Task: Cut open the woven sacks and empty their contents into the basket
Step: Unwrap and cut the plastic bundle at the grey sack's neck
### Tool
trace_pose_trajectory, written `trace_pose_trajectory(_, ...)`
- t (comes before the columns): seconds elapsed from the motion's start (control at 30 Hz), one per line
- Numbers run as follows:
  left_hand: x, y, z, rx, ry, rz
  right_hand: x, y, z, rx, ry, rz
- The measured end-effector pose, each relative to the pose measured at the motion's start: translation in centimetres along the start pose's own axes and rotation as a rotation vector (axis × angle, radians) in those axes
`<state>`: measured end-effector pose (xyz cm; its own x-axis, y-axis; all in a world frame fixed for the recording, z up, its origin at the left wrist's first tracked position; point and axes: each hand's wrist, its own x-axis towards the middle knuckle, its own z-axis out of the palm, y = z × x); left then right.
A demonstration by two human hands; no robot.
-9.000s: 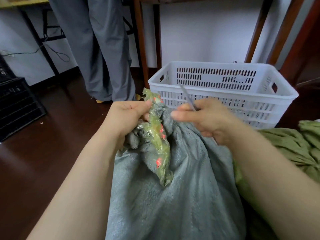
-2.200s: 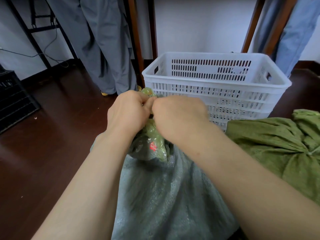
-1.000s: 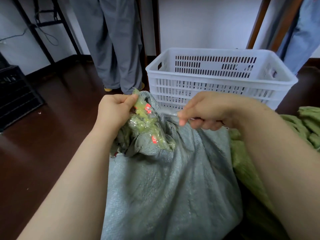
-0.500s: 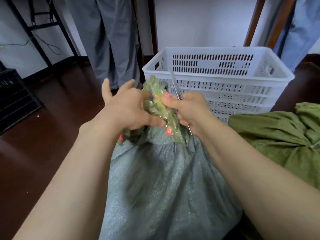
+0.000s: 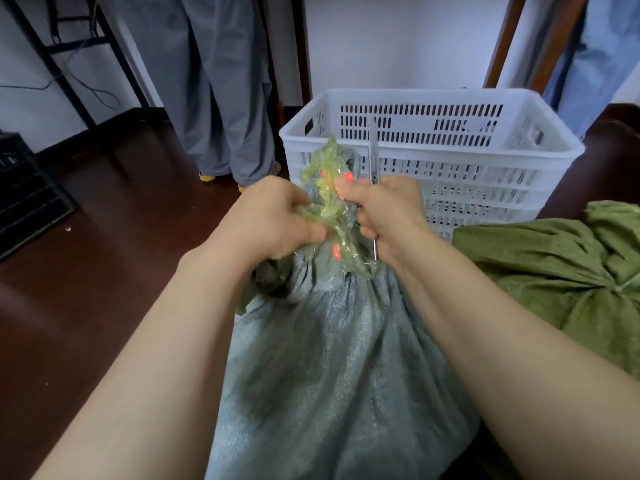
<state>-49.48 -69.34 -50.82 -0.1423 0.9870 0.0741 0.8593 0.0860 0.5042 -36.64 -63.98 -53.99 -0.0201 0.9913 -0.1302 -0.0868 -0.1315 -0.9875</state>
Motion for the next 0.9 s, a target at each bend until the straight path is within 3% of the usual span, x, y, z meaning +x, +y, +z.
trace_pose_trajectory(0.2, -0.5, 0.0, -0.7, 0.168, -0.095, 0.028, -0.2, 0.8, 0.9, -0.05, -0.001, -0.043)
trace_pose_trajectory(0.23, -0.5, -0.1, -1.0, 0.12, -0.113, -0.001, -0.3, 0.6, 0.8, -0.062, -0.013, -0.058)
trace_pose_trajectory(0.33, -0.5, 0.4, -1.3, -0.313, -0.079, -0.126, -0.5, 0.0, 1.0, -0.107, -0.047, -0.1)
trace_pose_trajectory(0.43, 0.0, -0.3, 0.1, -0.448, 0.011, -0.197, -0.6, -0.1, 1.3, -0.122, -0.08, -0.085)
trace_pose_trajectory(0.57, 0.1, -1.8, 1.5, -0.689, -0.025, -0.284, -0.8, -1.0, 0.3, -0.14, -0.19, 0.088)
trace_pose_trajectory(0.67, 0.4, -2.2, 2.0, -0.784, 0.073, -0.33, -0.7, -2.8, -1.0, -0.193, -0.236, 0.059)
trace_pose_trajectory(0.9, 0.9, -2.5, 1.9, -0.907, 0.115, -0.453, -2.2, -6.0, -3.1, -0.903, -0.453, -0.082)
